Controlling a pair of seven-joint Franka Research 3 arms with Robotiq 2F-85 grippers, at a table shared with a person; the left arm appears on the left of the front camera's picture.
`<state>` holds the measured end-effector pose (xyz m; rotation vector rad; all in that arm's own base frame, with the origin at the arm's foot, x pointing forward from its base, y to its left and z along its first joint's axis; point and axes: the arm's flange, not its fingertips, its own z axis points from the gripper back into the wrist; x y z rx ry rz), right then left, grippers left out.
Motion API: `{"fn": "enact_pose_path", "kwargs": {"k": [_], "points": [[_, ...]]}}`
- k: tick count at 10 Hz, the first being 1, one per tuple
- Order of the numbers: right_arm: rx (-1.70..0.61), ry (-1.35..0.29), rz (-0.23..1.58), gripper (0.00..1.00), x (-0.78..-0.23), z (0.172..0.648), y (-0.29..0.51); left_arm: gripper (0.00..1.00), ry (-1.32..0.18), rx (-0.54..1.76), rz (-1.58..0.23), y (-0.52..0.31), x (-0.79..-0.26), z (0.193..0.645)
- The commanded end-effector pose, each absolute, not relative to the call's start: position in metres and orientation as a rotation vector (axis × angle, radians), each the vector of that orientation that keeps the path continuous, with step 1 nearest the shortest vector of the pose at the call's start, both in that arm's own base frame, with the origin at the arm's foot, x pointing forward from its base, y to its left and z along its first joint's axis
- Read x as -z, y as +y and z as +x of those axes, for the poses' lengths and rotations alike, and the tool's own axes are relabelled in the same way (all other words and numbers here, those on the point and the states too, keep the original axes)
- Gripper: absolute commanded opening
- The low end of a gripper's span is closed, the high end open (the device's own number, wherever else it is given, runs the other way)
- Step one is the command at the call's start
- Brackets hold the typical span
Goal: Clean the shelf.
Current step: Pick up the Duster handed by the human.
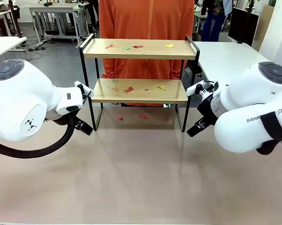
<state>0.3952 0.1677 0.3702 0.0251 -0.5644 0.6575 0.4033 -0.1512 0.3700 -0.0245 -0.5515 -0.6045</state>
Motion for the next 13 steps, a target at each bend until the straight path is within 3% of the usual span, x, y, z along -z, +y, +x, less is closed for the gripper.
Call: {"fn": "enact_pose_path", "kwargs": {"k": [1,10,13], "points": [[-0.657,-0.564,0.025,1.00,-0.370,0.395,0.168,1.00,-0.552,0.605,-0.024,-0.151,-0.370,0.403],[-0.658,-0.564,0.025,1.00,-0.370,0.395,0.168,1.00,-0.552,0.604,-0.025,-0.151,-0.370,0.403],[-0.645,-0.620,0.146,1.00,-0.461,0.427,0.148,1.00,-0.620,0.680,-0.127,-0.132,-0.456,0.402]]}}
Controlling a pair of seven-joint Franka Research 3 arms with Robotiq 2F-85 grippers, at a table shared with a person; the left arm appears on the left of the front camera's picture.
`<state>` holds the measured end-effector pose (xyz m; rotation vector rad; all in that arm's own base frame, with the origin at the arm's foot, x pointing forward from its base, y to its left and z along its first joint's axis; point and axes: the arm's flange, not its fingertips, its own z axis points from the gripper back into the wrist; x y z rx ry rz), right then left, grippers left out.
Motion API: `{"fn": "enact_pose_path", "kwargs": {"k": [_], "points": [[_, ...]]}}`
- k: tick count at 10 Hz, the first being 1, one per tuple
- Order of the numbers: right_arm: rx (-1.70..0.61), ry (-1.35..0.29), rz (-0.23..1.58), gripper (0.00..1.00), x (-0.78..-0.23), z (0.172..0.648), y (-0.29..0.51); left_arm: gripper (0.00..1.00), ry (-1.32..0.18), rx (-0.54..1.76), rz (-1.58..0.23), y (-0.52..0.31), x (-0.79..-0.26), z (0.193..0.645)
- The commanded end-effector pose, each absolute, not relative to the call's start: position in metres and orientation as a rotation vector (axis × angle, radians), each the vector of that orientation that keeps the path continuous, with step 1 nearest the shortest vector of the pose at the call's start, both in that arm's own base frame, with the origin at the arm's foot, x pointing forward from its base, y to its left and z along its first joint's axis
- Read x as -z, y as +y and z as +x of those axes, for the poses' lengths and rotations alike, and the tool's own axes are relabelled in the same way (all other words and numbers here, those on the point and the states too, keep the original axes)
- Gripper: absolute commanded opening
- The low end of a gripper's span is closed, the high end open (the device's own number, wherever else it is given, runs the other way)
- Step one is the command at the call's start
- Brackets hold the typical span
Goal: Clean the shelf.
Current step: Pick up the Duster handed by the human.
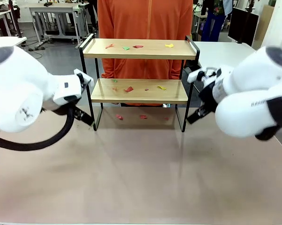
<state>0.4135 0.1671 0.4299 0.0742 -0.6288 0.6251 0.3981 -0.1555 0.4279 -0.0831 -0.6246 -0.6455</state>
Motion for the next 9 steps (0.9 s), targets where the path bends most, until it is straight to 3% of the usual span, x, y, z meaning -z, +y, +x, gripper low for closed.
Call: {"fn": "enact_pose_path", "kwargs": {"k": [1,4,5,7,9], "points": [[-0.647,-0.620,0.194,1.00,-0.483,0.436,0.131,1.00,-0.614,0.715,-0.155,-0.118,-0.479,0.406],[-0.695,-0.662,0.344,1.00,-0.507,0.457,0.069,1.00,-0.567,1.000,-0.360,-0.072,-0.514,0.425],[-0.841,-0.701,0.400,1.00,-0.506,0.468,0.042,1.00,-0.571,1.122,-0.475,-0.052,-0.518,0.440],[-1.099,-0.822,0.479,1.00,-0.486,0.487,0.005,1.00,-0.639,1.206,-0.636,-0.016,-0.507,0.464],[-1.216,-0.919,0.605,1.00,-0.455,0.502,-0.023,1.00,-0.761,1.303,-0.697,0.008,-0.489,0.469]]}}
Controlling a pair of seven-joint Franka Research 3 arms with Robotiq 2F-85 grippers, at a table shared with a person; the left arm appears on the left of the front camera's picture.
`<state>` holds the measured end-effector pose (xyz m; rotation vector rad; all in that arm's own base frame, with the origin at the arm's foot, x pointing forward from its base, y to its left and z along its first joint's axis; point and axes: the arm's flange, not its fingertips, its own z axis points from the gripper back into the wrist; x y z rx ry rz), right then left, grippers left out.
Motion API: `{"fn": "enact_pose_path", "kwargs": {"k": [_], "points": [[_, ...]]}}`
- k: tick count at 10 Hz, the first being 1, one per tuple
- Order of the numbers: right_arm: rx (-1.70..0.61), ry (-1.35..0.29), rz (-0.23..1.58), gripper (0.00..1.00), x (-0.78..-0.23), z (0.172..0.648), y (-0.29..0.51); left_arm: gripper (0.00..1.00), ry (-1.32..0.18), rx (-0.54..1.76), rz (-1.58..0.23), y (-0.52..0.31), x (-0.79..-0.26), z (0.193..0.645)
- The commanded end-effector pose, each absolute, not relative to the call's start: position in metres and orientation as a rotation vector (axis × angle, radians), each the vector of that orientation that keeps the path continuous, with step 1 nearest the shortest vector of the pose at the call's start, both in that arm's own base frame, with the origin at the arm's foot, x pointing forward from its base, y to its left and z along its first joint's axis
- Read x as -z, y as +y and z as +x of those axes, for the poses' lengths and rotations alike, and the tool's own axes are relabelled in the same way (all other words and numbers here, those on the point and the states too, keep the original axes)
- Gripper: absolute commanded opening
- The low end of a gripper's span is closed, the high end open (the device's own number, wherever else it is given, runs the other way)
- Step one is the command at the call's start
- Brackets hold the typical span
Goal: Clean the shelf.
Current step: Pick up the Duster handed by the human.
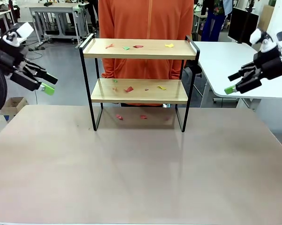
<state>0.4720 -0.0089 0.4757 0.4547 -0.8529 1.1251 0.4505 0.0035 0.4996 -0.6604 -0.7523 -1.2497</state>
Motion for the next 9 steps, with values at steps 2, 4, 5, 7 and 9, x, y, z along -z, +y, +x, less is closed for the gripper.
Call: {"fn": "enact_pose_path", "kwargs": {"k": [2,4,5,7,9], "points": [[-1.131,-0.964,0.706,1.00,-0.443,0.500,-0.038,1.00,-0.813,1.229,-0.679,0.021,-0.476,0.472],[-1.169,-0.932,0.526,1.00,-0.462,0.475,-0.023,1.00,-0.789,1.293,-0.690,0.015,-0.486,0.456],[-1.169,-0.932,0.526,1.00,-0.462,0.475,-0.023,1.00,-0.789,1.293,-0.690,0.015,-0.486,0.456],[-1.169,-0.932,0.526,1.00,-0.462,0.475,-0.023,1.00,-0.789,1.293,-0.690,0.015,-0.486,0.456],[-1.183,-0.907,0.523,1.00,-0.455,0.478,-0.021,1.00,-0.773,1.310,-0.669,0.014,-0.483,0.457]]}}
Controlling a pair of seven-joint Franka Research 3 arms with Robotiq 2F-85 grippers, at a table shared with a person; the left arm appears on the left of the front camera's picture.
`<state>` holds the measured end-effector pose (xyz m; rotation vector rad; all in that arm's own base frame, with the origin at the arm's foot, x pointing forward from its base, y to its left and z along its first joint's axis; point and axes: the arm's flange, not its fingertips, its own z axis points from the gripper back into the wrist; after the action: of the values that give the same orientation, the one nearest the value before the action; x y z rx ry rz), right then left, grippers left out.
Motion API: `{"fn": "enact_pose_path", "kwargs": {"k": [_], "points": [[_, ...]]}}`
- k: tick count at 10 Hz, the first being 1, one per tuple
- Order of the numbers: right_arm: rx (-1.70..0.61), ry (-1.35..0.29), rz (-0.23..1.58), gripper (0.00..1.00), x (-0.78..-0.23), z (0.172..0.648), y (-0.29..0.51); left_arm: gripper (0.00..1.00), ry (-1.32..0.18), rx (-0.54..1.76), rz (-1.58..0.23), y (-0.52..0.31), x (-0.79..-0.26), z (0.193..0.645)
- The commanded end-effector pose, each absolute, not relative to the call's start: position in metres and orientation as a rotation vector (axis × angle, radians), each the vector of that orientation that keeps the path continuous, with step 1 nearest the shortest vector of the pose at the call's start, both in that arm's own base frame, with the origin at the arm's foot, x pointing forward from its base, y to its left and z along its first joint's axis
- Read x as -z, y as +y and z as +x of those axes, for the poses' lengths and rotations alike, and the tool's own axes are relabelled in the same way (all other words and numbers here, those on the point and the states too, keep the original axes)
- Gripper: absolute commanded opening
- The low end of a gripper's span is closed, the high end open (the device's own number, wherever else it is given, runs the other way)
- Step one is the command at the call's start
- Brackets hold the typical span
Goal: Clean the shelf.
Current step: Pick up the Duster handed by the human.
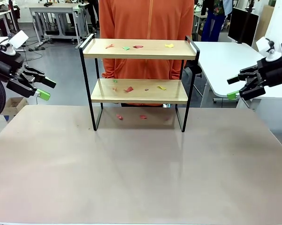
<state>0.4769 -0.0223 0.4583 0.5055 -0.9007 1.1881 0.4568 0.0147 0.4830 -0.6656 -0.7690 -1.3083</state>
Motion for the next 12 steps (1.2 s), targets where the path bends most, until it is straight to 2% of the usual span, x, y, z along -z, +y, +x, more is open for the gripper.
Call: {"fn": "enact_pose_path", "kwargs": {"k": [1,3,4,6,8,12], "points": [[-1.127,-0.937,0.546,1.00,-0.451,0.496,-0.035,1.00,-0.792,1.246,-0.709,0.032,-0.482,0.483],[-1.077,-0.999,0.666,1.00,-0.428,0.538,-0.065,1.00,-0.846,1.196,-0.791,0.068,-0.460,0.540],[-1.074,-1.015,0.741,1.00,-0.414,0.553,-0.076,1.00,-0.929,1.250,-0.790,0.081,-0.450,0.558],[-1.022,-1.121,0.771,1.00,-0.384,0.578,-0.100,1.00,-1.049,1.328,-0.860,0.104,-0.419,0.588],[-0.992,-1.214,0.787,1.00,-0.365,0.594,-0.119,1.00,-1.161,1.388,-0.900,0.113,-0.393,0.607],[-0.985,-1.269,0.834,1.00,-0.343,0.618,-0.139,1.00,-1.249,1.389,-0.999,0.125,-0.371,0.628]]}}
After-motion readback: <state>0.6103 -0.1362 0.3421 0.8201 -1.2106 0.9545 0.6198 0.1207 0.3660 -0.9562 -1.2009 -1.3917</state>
